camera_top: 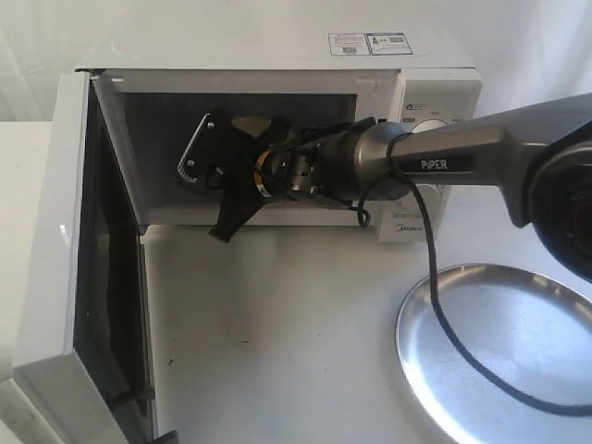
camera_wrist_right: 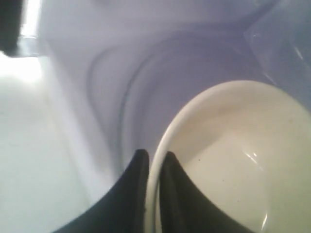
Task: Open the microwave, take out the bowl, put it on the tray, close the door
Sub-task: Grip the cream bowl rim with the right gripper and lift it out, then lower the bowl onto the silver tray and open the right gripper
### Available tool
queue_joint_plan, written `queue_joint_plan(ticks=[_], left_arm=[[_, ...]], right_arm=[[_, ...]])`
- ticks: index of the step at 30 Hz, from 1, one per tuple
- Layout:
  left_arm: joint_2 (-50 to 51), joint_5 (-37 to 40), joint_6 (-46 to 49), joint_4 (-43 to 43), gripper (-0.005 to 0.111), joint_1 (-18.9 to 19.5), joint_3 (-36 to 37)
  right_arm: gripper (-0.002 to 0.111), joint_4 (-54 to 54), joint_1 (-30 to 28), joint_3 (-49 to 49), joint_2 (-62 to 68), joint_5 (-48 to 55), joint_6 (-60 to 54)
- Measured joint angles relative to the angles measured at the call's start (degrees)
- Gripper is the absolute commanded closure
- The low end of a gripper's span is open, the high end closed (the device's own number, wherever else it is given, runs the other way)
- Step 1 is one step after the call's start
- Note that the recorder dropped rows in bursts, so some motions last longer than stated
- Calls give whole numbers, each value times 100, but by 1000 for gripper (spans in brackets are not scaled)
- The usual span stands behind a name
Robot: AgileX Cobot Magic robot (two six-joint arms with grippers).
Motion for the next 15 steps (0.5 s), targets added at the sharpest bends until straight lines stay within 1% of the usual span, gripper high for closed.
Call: queue_joint_plan(ticks=[4, 9, 11, 13, 15], left_arm=[[0, 0, 0, 0, 107, 0, 0], [0, 0, 0, 0, 107, 0, 0], [0, 0, 0, 0, 107, 0, 0], [0, 0, 0, 0, 107, 0, 0], [0, 0, 0, 0, 107, 0, 0]], right_arm=[[108, 24, 380, 689, -684, 270, 473], [108, 161, 906, 1871, -2097, 503, 1037], [108, 328, 1105, 2383, -2739, 1039, 1410], [108, 400, 1235, 2926, -3330, 1992, 1788], [108, 415, 1262, 3455, -3752, 2662, 2119]])
